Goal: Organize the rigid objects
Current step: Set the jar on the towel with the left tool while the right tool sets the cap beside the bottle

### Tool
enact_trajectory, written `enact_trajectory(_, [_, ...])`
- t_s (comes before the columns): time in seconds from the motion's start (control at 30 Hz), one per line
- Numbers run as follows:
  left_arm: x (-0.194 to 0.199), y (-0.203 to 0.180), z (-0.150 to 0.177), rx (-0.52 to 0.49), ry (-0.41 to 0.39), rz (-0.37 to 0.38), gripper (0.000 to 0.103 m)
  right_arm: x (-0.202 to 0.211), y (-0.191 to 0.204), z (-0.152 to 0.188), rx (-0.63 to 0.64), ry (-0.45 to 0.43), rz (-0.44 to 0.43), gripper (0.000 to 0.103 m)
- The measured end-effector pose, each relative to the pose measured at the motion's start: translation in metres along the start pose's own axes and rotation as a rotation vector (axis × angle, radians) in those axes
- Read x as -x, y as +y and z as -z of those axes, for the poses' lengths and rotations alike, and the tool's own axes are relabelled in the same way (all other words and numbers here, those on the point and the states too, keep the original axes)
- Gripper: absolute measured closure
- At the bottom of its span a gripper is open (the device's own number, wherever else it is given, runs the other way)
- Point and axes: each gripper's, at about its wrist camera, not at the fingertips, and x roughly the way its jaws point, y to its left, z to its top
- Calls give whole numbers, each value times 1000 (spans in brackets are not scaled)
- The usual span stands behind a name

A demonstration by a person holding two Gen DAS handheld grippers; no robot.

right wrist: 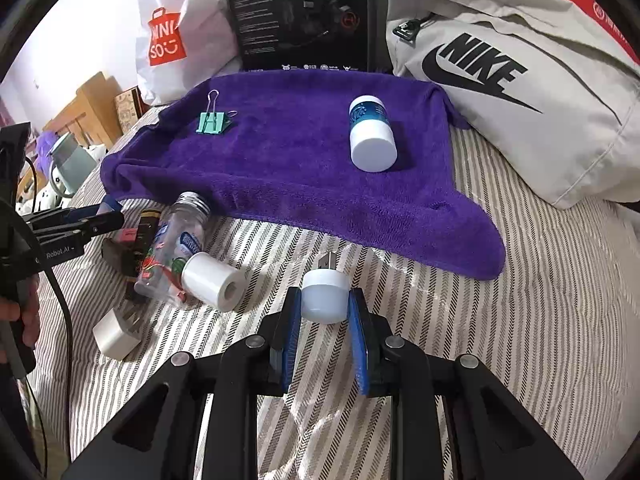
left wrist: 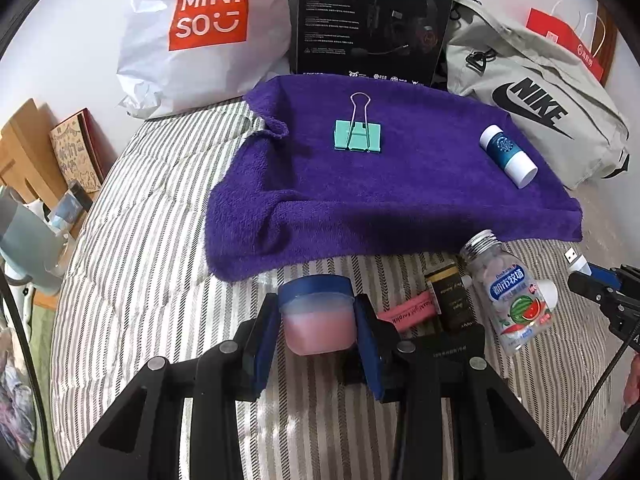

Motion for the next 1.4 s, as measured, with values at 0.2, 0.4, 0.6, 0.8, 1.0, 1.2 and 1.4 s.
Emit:
enact_trajectory(0.2, [8, 9, 2, 14, -5, 7, 68, 6, 2, -1, 2, -6, -4, 79])
enact_trajectory(0.4, [17, 12, 0, 22, -18, 8, 68, 10, 4, -3, -1, -20, -18, 79])
enact_trajectory(0.6, [23, 13, -8, 27, -33, 12, 68, 12, 5, -8, 0, -26, -29, 79])
enact_trajectory(0.8, [23, 12, -27, 22, -51, 14, 68, 15, 3, -23, -1, -40, -32, 79])
enact_trajectory(1.0, [18, 10, -52, 10, -62, 18, 68, 8, -3, -47, 5, -55, -19, 79])
enact_trajectory(1.2, [5, 2, -72, -17, -56, 17, 68, -14, -18, -66, -4, -24, 3, 79])
enact_trajectory(1.4, [-13, -5, -87, -20, -45, 20, 68, -37, -31, -76, 7, 28, 23, 79])
